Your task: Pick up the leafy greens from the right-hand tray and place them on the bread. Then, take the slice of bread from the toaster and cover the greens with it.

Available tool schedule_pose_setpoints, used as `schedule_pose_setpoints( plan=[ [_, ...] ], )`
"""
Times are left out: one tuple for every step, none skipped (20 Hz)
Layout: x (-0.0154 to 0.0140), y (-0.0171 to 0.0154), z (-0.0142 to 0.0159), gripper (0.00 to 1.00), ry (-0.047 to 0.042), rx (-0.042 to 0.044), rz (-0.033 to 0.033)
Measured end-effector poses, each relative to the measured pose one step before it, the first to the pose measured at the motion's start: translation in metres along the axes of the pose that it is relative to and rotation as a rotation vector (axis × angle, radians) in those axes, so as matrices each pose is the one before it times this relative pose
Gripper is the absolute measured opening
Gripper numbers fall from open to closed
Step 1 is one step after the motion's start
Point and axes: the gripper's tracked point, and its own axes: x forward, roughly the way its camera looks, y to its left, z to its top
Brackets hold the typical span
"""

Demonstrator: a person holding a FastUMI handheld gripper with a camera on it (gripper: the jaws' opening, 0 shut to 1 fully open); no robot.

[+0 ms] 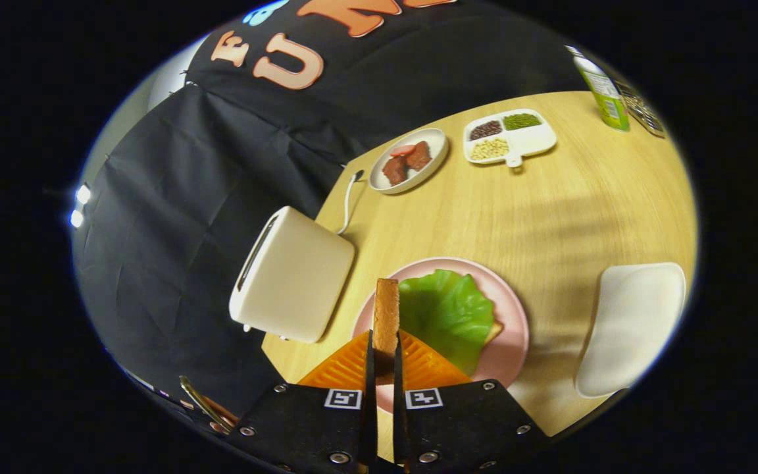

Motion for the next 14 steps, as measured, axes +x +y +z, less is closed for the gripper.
schedule_pose_setpoints(
  plan=[
    [-0.00022, 0.00144, -0.00236, 0.10, 0.00328, 0.01232, -0.00094],
    [0.00086, -0.00088, -0.00146, 0.10, 0.00080, 0.00016, -0.00395],
    [0.00073, -0.00222, -0.00172, 0.10, -0.00210, -0.00257, -0.01083],
    [0.00053, -0.00021, -0.00125, 0.10, -0.00550, -0.00287, -0.00598],
    [-0.00093, 0.00062, -0.00100, 0.10, -0.00473, -0.00091, 0.00326],
    [-0.00085, 0.00002, 0.00076, 0.10, -0.00779, 0.00437, 0.00501],
    [-0.00195, -0.00316, 0.00043, 0.10, -0.00694, 0.00199, -0.00050],
    [-0.00188, -0.00205, 0.00233, 0.12, -0.01554, -0.00196, -0.00274],
    [-0.00170, -0.00139, 0.00197, 0.14, -0.01436, -0.01204, -0.00711],
    [-0.00097, -0.00162, 0.00326, 0.16, -0.02040, -0.01646, -0.01261],
    [0.00055, -0.00290, 0.00422, 0.20, -0.02965, -0.02359, -0.01773],
    [-0.00158, -0.00550, 0.00642, 0.21, -0.03655, -0.02821, -0.02860],
    [-0.00210, -0.00466, 0.00671, 0.28, -0.04007, -0.03123, -0.02932],
    [-0.00331, -0.00584, 0.00773, 0.31, -0.03340, -0.02415, -0.02697]
  ],
)
